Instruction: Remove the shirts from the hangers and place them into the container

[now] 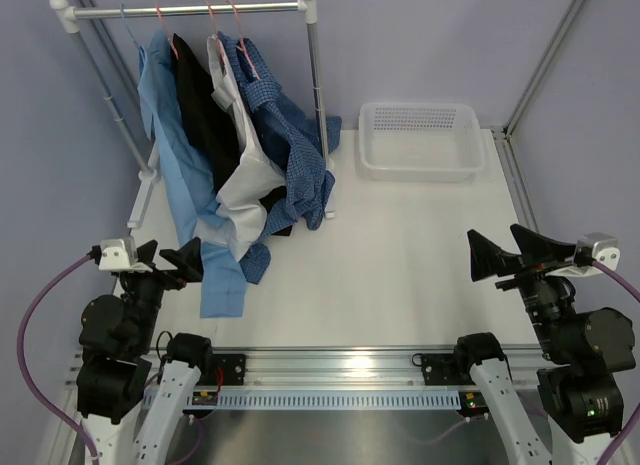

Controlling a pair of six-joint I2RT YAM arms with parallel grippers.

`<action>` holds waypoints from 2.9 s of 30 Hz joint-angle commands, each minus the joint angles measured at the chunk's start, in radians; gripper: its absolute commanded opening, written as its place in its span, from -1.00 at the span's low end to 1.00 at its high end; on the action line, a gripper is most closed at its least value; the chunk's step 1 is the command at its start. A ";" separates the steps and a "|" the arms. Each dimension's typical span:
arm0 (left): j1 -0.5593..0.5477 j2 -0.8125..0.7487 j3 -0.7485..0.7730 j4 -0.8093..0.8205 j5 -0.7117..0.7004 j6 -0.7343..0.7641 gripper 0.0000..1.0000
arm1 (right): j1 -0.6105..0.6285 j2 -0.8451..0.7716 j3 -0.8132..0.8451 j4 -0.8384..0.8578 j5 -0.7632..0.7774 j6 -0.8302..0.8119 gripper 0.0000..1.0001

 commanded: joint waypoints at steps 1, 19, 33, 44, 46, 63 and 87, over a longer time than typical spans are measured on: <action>-0.006 0.029 0.031 0.032 0.038 -0.025 0.98 | 0.008 0.039 0.027 -0.035 0.000 0.011 0.99; -0.005 0.487 0.326 0.104 0.283 -0.248 0.98 | 0.008 0.310 0.058 -0.146 -0.211 0.059 0.99; -0.368 1.211 1.024 0.102 -0.164 -0.259 0.97 | 0.006 0.227 -0.004 -0.146 -0.202 0.077 0.99; -0.376 1.509 1.134 0.105 -0.485 -0.207 0.76 | 0.006 0.150 -0.064 -0.109 -0.222 0.091 0.99; -0.374 1.550 1.156 0.107 -0.505 -0.193 0.69 | 0.008 0.133 -0.082 -0.098 -0.230 0.094 0.99; -0.316 1.610 1.153 0.153 -0.580 -0.167 -0.47 | 0.008 0.078 -0.128 -0.072 -0.238 0.088 0.99; -0.308 1.285 1.069 0.230 -0.326 0.079 -1.00 | 0.008 0.112 -0.102 -0.124 -0.273 0.070 0.99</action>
